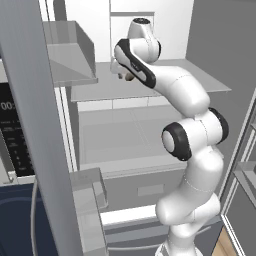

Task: Retrieve the bottle and the shaker from the cabinet and place them next to the mixing bowl on the counter. Then add garlic from the fridge to the mixing bowl.

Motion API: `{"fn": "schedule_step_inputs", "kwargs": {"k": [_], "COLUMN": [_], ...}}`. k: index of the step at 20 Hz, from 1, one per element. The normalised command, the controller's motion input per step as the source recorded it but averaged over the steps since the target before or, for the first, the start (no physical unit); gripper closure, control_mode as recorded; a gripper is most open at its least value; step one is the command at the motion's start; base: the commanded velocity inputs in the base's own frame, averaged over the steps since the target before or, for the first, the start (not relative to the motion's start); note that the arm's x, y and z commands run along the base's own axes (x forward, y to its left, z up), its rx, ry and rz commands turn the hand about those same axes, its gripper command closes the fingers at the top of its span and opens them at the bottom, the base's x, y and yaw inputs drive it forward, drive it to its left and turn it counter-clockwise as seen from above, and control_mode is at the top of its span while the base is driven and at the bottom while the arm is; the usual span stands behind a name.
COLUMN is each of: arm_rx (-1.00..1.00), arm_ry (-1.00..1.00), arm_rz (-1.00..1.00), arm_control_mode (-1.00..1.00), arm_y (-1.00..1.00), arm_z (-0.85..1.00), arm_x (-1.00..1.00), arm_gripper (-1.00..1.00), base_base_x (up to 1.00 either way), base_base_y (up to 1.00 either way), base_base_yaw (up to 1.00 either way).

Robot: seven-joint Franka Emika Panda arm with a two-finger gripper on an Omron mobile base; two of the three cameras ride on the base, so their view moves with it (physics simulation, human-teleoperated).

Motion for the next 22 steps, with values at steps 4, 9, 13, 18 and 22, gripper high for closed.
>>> {"fn": "schedule_step_inputs", "kwargs": {"k": [4, 9, 13, 18, 22], "arm_rx": [0.00, 0.00, 0.00, 0.00, 0.00], "arm_ry": [0.00, 0.00, 0.00, 0.00, 0.00], "arm_rz": [0.00, 0.00, 0.00, 0.00, 0.00], "arm_control_mode": [-1.00, -1.00, -1.00, -1.00, -1.00], "arm_y": [-0.04, -0.06, -0.09, -0.05, 0.00], "arm_z": [-0.02, 0.00, 0.00, 0.00, 0.00], "arm_x": [0.19, 0.09, 0.25, 0.21, 0.14], "arm_gripper": [-1.00, -1.00, -1.00, -1.00, -1.00], "base_base_x": [0.00, 0.00, 0.00, 0.00, 0.00], "base_base_y": [0.00, 0.00, 0.00, 0.00, 0.00], "base_base_yaw": [0.00, 0.00, 0.00, 0.00, 0.00]}}
